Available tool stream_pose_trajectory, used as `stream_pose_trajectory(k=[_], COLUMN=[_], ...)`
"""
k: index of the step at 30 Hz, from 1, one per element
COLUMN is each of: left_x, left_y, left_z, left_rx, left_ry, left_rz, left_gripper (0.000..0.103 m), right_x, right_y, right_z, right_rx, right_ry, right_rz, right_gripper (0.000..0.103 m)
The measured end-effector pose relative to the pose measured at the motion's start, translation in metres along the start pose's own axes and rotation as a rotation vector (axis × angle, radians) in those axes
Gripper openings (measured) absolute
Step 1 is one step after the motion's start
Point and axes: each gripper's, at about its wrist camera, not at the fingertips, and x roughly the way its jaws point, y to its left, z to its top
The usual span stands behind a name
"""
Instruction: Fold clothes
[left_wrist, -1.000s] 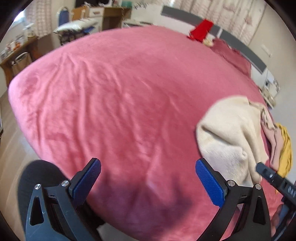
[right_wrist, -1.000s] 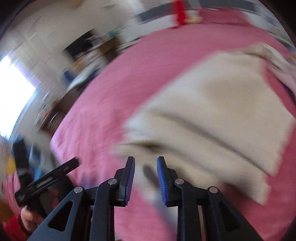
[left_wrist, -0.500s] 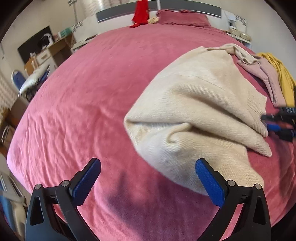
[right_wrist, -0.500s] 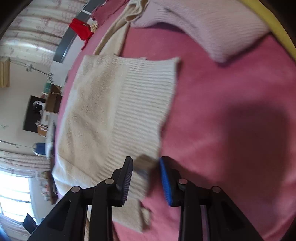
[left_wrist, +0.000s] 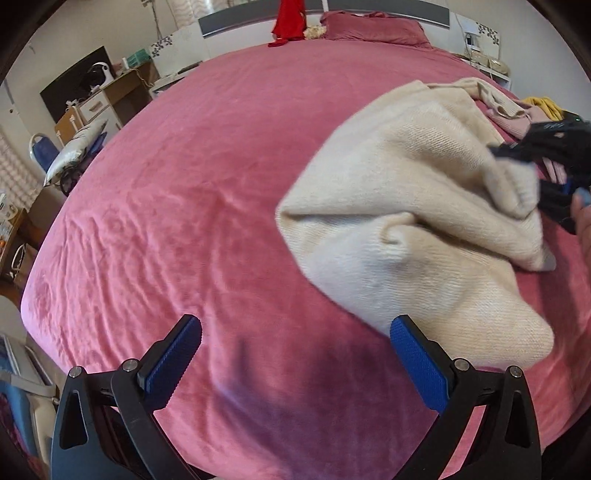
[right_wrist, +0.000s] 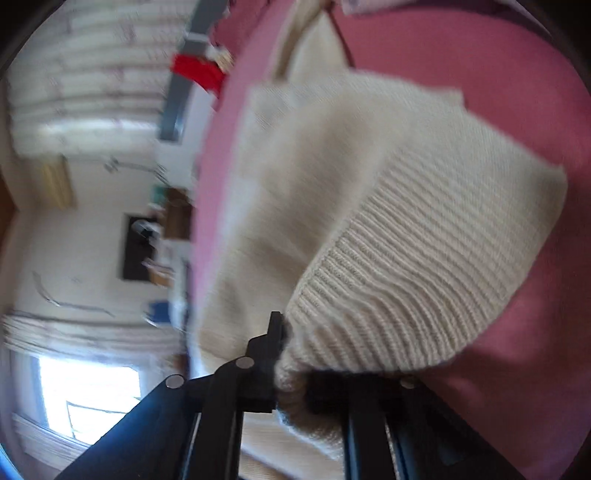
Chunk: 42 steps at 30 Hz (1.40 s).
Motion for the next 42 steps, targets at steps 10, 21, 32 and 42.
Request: stream_pose_trajectory(k=[10, 21, 32, 42], left_x=[-0.006, -0.004, 0.022, 0.087], left_y=[0.026, 0.102, 0.126, 0.050], left_z=[0.002, -0.022, 0.028, 0.130], left_rx=[-0.085, -0.241, -0.217, 0.179], left_ry=[-0.035, 0.006, -0.043, -0.024], left_rz=[-0.048, -0.045, -0.065, -0.154], left_gripper=[0.103, 0.103, 0.103, 0.103], right_x=[0.030, 0.262, 0.146, 0.028], right_y=[0.179, 0.374, 0.288, 0.102], right_z=[-0.021, -0.227, -0.168, -0.108], right_rx=[-0.202, -0.748, -0.895, -0.471], right_ry=[0.088, 0.656, 0.308, 0.272], right_rz=[0.254, 0.031, -0.346, -0.546], right_gripper=[0.007, 0.027, 0.030, 0.032])
